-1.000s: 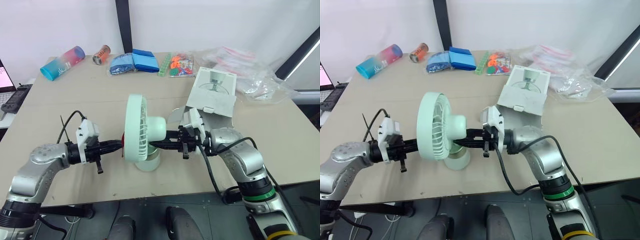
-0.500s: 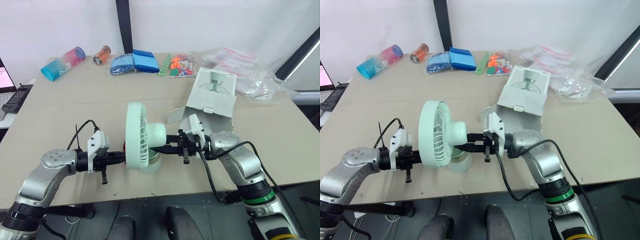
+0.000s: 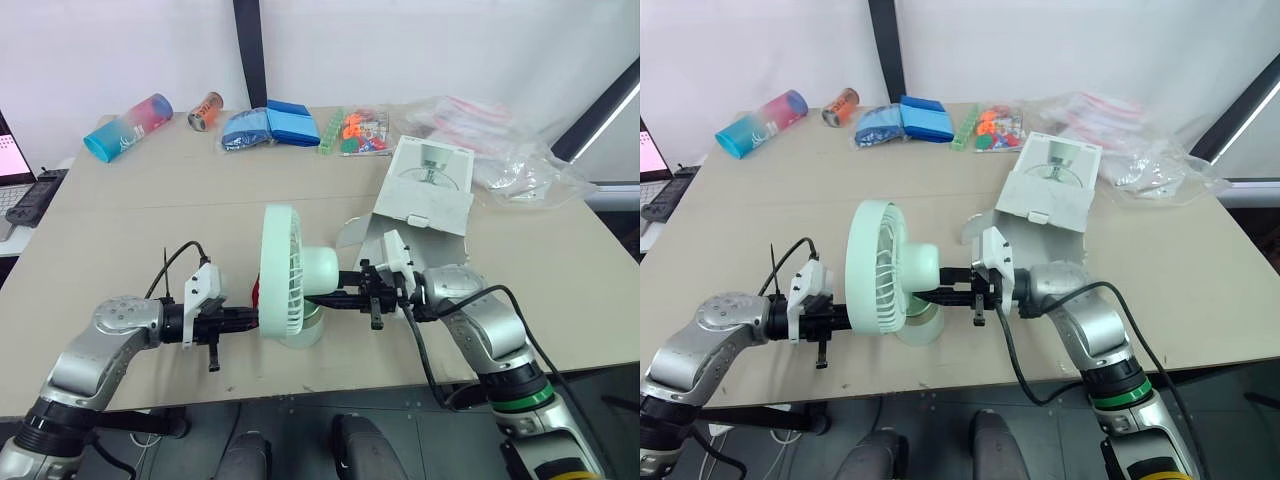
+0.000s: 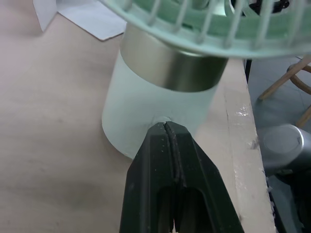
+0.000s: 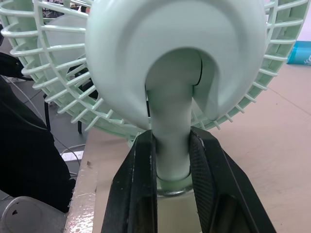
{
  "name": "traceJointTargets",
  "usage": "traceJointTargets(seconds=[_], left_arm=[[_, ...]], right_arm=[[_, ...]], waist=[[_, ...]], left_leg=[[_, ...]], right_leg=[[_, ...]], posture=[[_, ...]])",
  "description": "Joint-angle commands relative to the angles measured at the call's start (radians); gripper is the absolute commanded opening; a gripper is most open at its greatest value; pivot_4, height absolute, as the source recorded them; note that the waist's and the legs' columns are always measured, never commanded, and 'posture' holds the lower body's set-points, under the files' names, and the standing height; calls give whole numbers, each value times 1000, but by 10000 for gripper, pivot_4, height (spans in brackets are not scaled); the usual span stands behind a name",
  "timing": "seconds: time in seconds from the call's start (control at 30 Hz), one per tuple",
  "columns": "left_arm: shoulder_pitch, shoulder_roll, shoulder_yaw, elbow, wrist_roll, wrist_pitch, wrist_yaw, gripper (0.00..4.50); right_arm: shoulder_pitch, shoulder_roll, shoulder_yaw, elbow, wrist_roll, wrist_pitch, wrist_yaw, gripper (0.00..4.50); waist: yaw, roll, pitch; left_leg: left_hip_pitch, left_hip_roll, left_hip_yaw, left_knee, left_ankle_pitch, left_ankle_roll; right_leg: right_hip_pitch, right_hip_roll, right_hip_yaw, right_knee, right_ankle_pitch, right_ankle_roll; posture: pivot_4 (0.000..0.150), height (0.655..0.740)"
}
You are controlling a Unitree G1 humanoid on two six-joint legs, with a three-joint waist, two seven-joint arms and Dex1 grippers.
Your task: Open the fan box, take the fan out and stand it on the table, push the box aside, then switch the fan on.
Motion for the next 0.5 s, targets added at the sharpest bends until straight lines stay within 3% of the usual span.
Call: traceJointTargets(seconds=[0.03,0.5], left_arm=[[-21,-11,-10,4,3,-13,-15,681],[-48,-23,-21,45,27,-31,-35,681]], right_arm=[[26,-26,6,8,-18,9,3,4041],[26,-41,3,6,-16,12,1,4041]], waist=[[0,0,0],[0,0,0]], left_leg=[[0,0,0,0,0,0],[4,0,0,0,0,1]], right_leg=[[0,0,0,0,0,0],[4,0,0,0,0,1]], posture=[[1500,7400],[1500,7400]])
